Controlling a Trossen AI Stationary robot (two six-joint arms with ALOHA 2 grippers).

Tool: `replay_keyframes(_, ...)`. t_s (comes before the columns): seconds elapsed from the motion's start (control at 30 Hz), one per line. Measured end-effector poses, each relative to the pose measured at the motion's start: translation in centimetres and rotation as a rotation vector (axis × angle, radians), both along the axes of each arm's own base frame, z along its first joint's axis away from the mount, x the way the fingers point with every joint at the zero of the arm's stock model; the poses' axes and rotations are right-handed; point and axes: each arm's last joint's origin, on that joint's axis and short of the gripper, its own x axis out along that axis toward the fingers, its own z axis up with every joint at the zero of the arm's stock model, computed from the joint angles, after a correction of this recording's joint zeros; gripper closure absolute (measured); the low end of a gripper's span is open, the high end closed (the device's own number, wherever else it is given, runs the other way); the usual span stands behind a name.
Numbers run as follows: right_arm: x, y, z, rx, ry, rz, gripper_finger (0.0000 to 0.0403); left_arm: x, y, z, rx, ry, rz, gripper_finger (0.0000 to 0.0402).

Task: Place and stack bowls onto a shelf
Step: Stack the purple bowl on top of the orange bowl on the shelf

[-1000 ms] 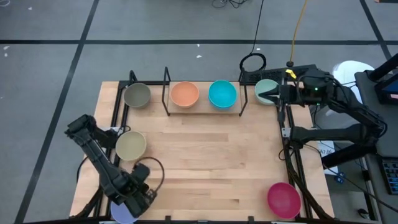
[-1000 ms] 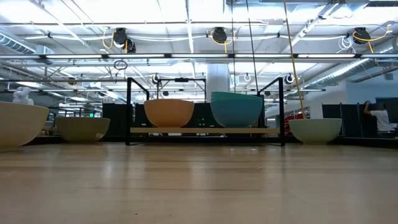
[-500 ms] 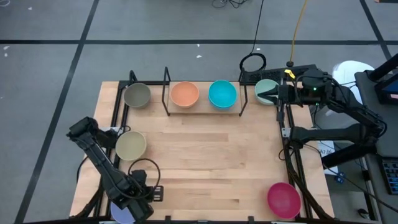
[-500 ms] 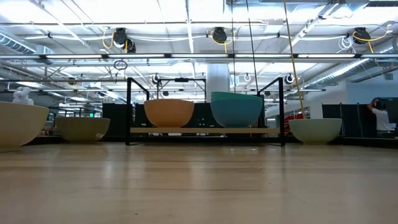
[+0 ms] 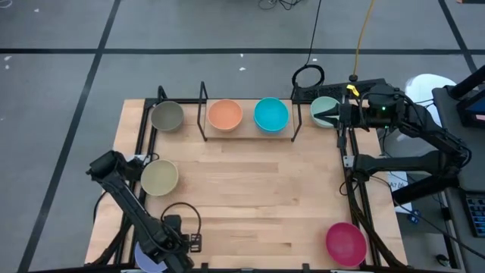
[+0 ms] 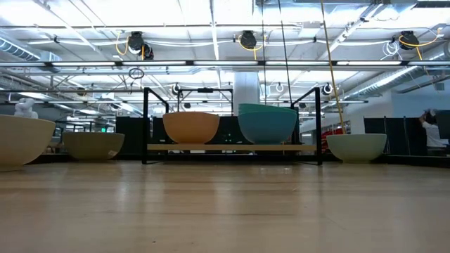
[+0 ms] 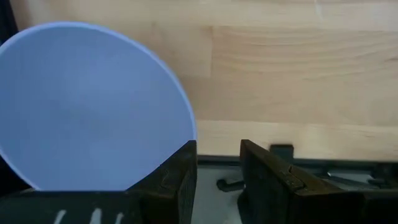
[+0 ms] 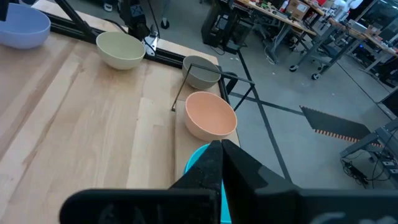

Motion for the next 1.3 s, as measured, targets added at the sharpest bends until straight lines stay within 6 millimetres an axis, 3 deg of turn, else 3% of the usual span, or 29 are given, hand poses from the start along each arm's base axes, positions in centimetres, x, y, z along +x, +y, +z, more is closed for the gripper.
replay_keyframes(1.1, 0.0, 0.0, 0.0, 0.008, -0.006, -0.004, 0.0403, 0.2, -1.9, -6.6, 0.156, 0.194, -0.116, 0.0273)
replay_keyframes(1.2, 0.0, 0.0, 0.0, 0.008, -0.006, -0.004, 0.0403, 0.2, -1.9, -6.9, 0.162, 0.201, -0.11, 0.0287)
replay_keyframes(1.3, 0.0, 0.0, 0.0, 0.008, -0.006, -0.004, 0.0403, 0.2, -1.9, -6.9, 0.163, 0.202, -0.11, 0.033)
